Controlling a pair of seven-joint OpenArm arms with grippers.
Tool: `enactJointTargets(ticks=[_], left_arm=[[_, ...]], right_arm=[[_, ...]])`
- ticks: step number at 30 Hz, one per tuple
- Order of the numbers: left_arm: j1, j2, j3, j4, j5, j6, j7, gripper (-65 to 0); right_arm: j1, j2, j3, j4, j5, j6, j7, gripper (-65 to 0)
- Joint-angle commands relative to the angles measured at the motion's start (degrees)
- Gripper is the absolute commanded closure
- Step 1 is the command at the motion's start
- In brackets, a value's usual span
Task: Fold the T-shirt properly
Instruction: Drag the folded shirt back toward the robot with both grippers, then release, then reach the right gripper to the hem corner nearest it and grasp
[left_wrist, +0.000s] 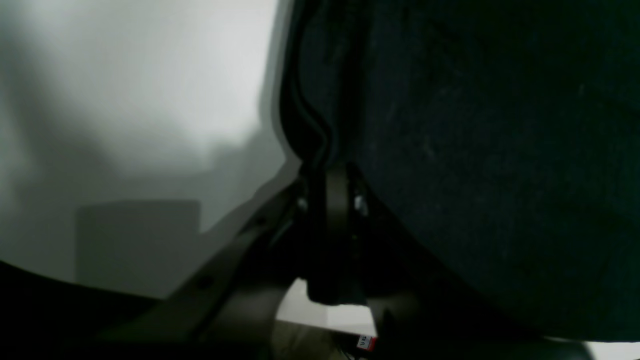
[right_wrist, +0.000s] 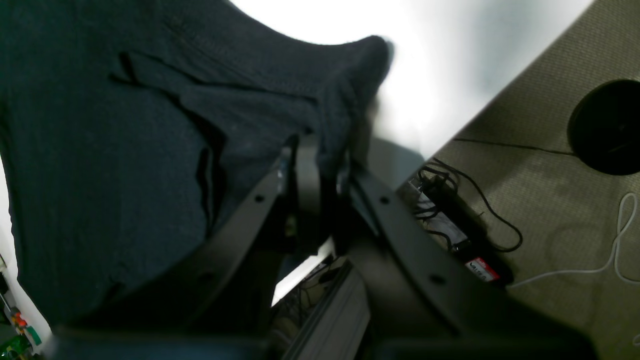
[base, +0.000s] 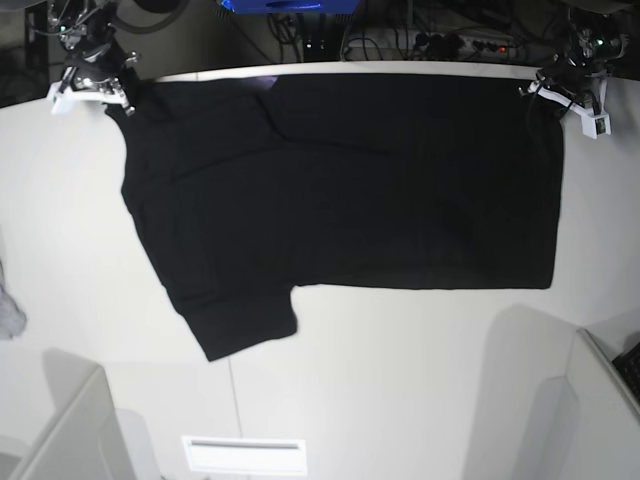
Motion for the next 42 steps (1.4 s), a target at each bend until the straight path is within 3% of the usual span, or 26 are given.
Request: enactJointTargets(ticks=[1,4,6,7,12,20,23,26,28,30,34,35,42], left_arm=[[0.57,-0.63,-0.34,0.67,0.07,-0.06,0.17,-1.0],[0.65,-0.45,-2.18,0.76,0.07,-0.06,0.17,-28.0],[0.30,0.34,-5.00,0.32,0.07,-0.06,0.17,-40.5],[0.22,0.60,-6.23,0.32,0.16,-0.06,0.17,-42.9],[0.30,0.43,-10.01,0.85,0.33,-0.06,0.17,-43.4],[0.13,0.34,-21.97,1.64,0.16,-0.06,0.17,-43.4],[0.13,0.34,-24.78,4.98,0.07,-0.06,0.17,-43.4],[-0.05,0.43,-25.13,8.67,0.07,-0.06,0.17,-43.1],[-1.46,0.34,-25.04,10.52,-0.02,-0.06,0.17,-39.8],[-2.77,0.43,-25.04,11.57,-0.02,-0.06,0.34,-30.9],[-5.50,0.34,-25.04,12.01,-0.02,-0.06,0.43,-2.5],[-5.85,0.25,-25.04,12.01,-0.02,-0.06,0.43,0.0],[-6.11,-0.45,-25.04,12.01,-0.02,-0.06,0.43,0.0]], right_arm=[[-0.36,0.32,0.42,1.11,0.35,0.33,0.51,-16.5],[-1.06,0.32,0.50,1.11,0.35,0.33,0.78,-34.1],[-1.50,0.41,0.50,1.20,0.35,0.33,0.86,-36.0],[-1.59,0.41,0.50,1.38,0.35,0.33,0.86,-35.7],[-2.21,0.23,3.49,1.47,0.35,0.33,0.86,-35.6],[-2.29,0.67,7.71,4.37,0.35,0.33,0.86,-35.7],[-1.15,0.76,7.45,7.36,0.27,3.67,0.60,-35.7],[2.72,2.34,6.39,7.71,0.00,6.75,0.43,-35.6],[5.44,4.89,3.32,6.92,-0.09,6.66,-1.33,-35.6],[8.34,7.35,0.77,6.65,-0.09,6.66,-3.36,-35.6],[14.76,10.96,-3.80,4.45,-0.09,6.66,-6.17,-35.6],[16.34,11.57,-4.77,3.58,-0.09,6.66,-6.43,-35.6],[27.51,16.49,-11.28,-6.62,-0.09,6.66,-6.78,-35.6]])
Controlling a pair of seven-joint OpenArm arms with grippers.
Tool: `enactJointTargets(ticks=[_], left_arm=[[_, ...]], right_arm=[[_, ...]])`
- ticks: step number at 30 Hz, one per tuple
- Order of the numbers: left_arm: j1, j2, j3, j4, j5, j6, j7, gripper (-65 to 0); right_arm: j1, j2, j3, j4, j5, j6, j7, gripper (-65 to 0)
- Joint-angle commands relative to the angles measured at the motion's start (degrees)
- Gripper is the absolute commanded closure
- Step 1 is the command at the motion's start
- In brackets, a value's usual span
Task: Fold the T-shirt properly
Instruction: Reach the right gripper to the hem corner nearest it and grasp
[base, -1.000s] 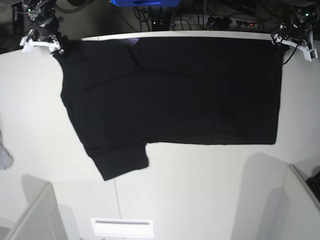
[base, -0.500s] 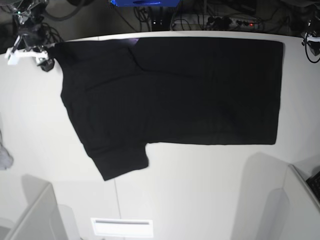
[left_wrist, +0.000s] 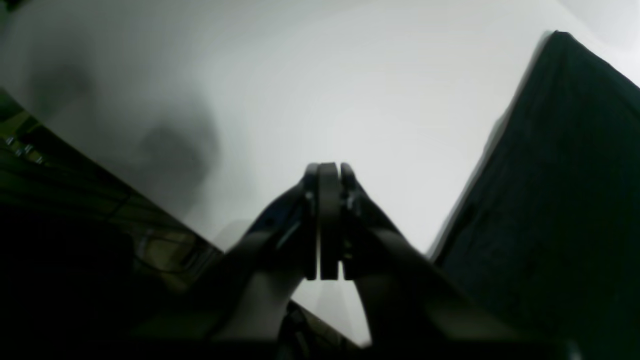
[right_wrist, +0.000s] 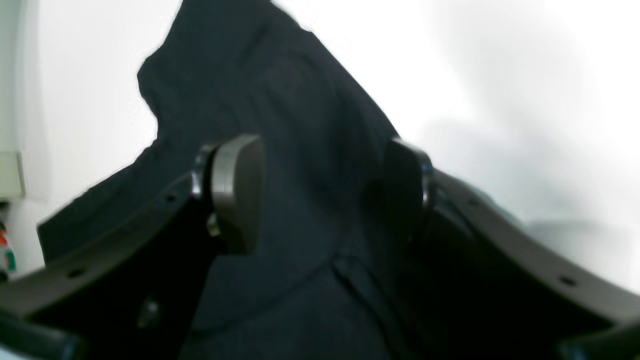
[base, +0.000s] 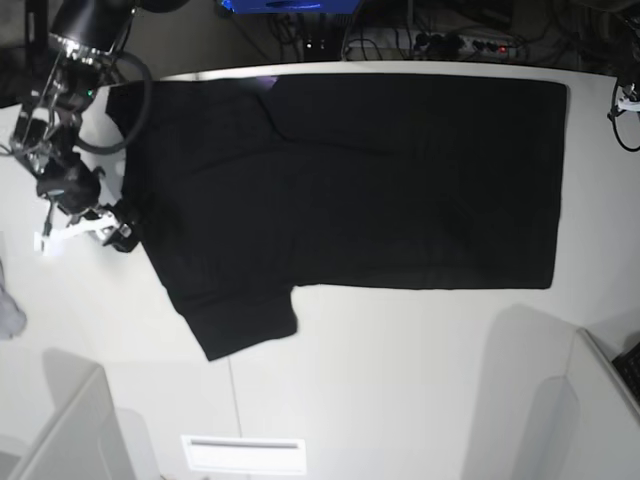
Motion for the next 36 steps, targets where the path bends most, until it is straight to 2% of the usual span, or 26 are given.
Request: enactJointTargets(ticks=[1,6,11,16,19,22,26,27,31,36], left_arm=[[0.11,-1.39,-0.43,0.69,-0.48,-0.04,-1.34,0.0],[0.11,-1.39,-0.43,0.69,-0.39,-0.04,-1.34,0.0],[0.11,-1.39,-0.43,0.60,-0.12,-0.04,-1.34,0.0],[0.11,-1.39,-0.43,0.52,0.05,-0.04,-1.34,0.0],[0.20,-1.39,-0.69,0.52,0.05,-0.04,-1.34,0.0],[0.29,-1.39,-0.87,0.52,0.05,-0.04,-1.34,0.0],[0.47,-1.39,-0.87,0.43,0.14,-0.04,-1.34,0.0],[0.47,-1.30,-0.87,0.43,0.14,-0.04,-1.34,0.0],[0.38,-1.13,-0.87,0.34,0.14,-0.04,-1.34,0.0],[0.29,-1.13,-0.87,0.34,0.14,-0.04,-1.34,0.0]], right_arm=[[2.75,1.55,-1.03,-0.95,0.83,0.36,1.11,-35.6],[12.51,4.98,-8.15,-12.20,0.83,0.36,1.55,-35.6],[21.22,5.68,-12.29,-22.58,0.83,0.36,2.25,-35.7],[29.04,7.44,-21.87,-34.36,0.74,0.45,9.99,-36.9],[34.84,7.97,-29.52,-44.03,0.83,0.54,14.56,-42.6],[39.68,7.79,-35.41,-53.79,0.83,0.80,19.39,-44.4],[43.63,7.61,-42.18,-61.00,0.83,0.89,24.58,-44.6],[44.34,7.53,-43.50,-61.96,0.83,1.42,24.67,-44.6],[45.30,6.47,-47.63,-63.90,0.92,7.22,24.67,-44.0],[45.04,5.68,-49.82,-63.90,0.92,7.40,24.67,-43.8]])
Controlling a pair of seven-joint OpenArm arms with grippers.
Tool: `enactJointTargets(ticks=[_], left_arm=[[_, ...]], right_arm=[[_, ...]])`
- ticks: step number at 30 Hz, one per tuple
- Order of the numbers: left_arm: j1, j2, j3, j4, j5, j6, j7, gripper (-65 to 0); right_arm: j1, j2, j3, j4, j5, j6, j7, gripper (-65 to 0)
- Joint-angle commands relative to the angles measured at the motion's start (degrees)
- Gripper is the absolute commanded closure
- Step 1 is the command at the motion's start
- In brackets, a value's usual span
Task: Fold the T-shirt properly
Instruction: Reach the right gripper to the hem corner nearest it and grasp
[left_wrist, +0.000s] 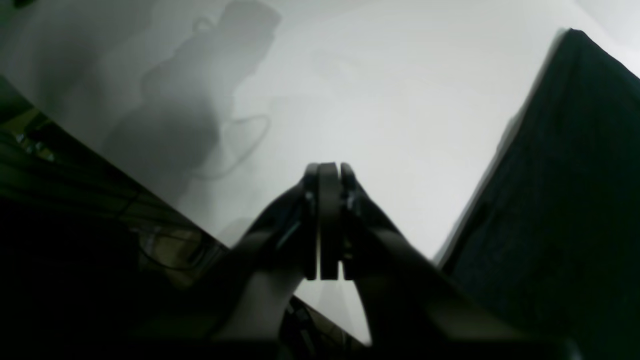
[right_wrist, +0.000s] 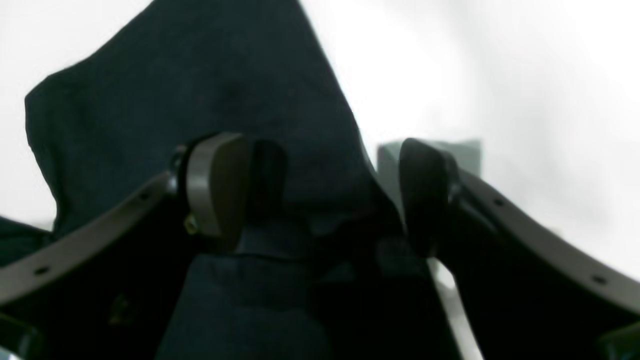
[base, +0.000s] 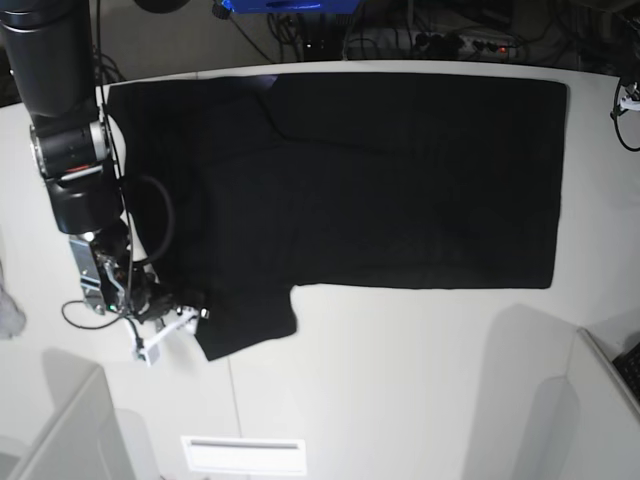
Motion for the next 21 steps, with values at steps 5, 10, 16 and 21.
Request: enactJointTargets(ticks=[5,10,16,21], left_arm=[[0.23,-0.82,-0.37,0.78,-0.30,-0.06,-1.30,0.0],[0.23,-1.00,-0.10,0.78,-0.30,-0.06,-1.30,0.0],[-3.47,-1.17,-0.02,0.78,-0.21,-0.06,-1.30,-27.3],[-7.07,-4.78,5.26,-0.37,0.67,0.29,-1.21,-46.6]], right_arm=[[1.10,0.02,-0.19,0.43,-0.04,0.14,0.71,-38.0],[0.93,0.02,-0.19,0.43,-0.13,0.14,0.89,-22.7],[0.93,0.02,0.07,0.43,-0.13,0.14,0.89,0.0],[0.84,0.02,0.25,0.43,-0.04,0.14,0.80,0.0]])
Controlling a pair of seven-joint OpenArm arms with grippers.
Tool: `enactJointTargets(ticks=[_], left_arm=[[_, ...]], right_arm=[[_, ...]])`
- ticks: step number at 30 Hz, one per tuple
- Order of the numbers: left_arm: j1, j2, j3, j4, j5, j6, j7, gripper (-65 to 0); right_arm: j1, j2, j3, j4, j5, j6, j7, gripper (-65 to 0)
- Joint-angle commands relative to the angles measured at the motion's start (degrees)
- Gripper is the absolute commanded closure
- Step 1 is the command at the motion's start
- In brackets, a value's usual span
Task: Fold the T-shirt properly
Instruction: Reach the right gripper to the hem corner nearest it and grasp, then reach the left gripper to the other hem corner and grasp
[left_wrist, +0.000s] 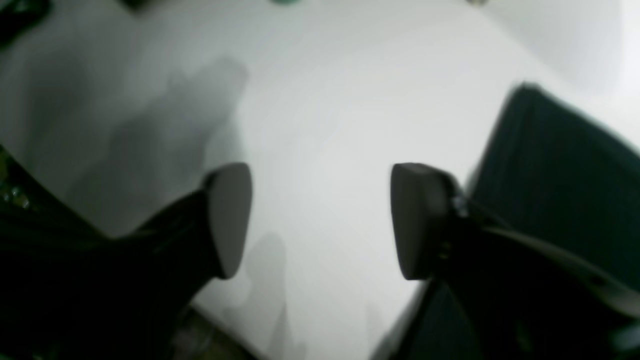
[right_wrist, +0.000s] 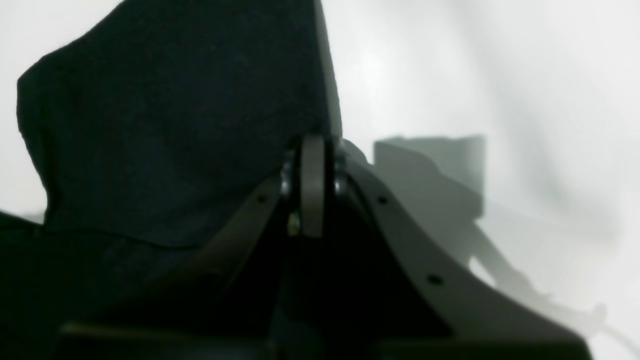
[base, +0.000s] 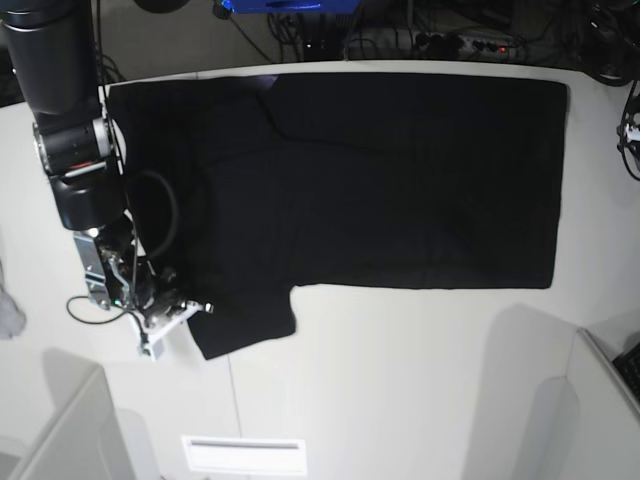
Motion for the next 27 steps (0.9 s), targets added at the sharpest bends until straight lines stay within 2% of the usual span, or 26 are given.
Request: enactJointTargets(ticks=[1,7,13,17,19,27], left_arm=[[-0.78,-2.25,2.10,-0.15,-0.14,-0.28,-1.01,-47.2],[-11.24,-6.47,11.60,-8.68,6.63,-0.28,-1.01,-47.2],[-23.90,-10.07,20.12,-24.33,15.42,-0.54,-1.36,-47.2],[-30.85,-12.45,26.45,-34.35,15.86,-0.54,-1.54,-47.2],[-33.75,-12.54,28.03,-38.04,16.13,-0.54,-1.63,-47.2],[-42.10,-13.24,36.83,-54.57,16.13,-0.46,-10.24,-47.1]], right_arm=[[1.78,0.65,0.29,0.45,-0.11,0.14,0.19,0.0],[1.78,0.65,0.29,0.45,-0.11,0.14,0.19,0.0],[1.78,0.65,0.29,0.45,-0.11,0.14,0.01,0.0],[1.87,0.65,0.38,0.45,-0.11,0.14,0.01,0.0],[1.87,0.65,0.38,0.45,-0.11,0.14,0.01,0.0],[1.87,0.65,0.38,0.45,-0.11,0.14,0.01,0.0]])
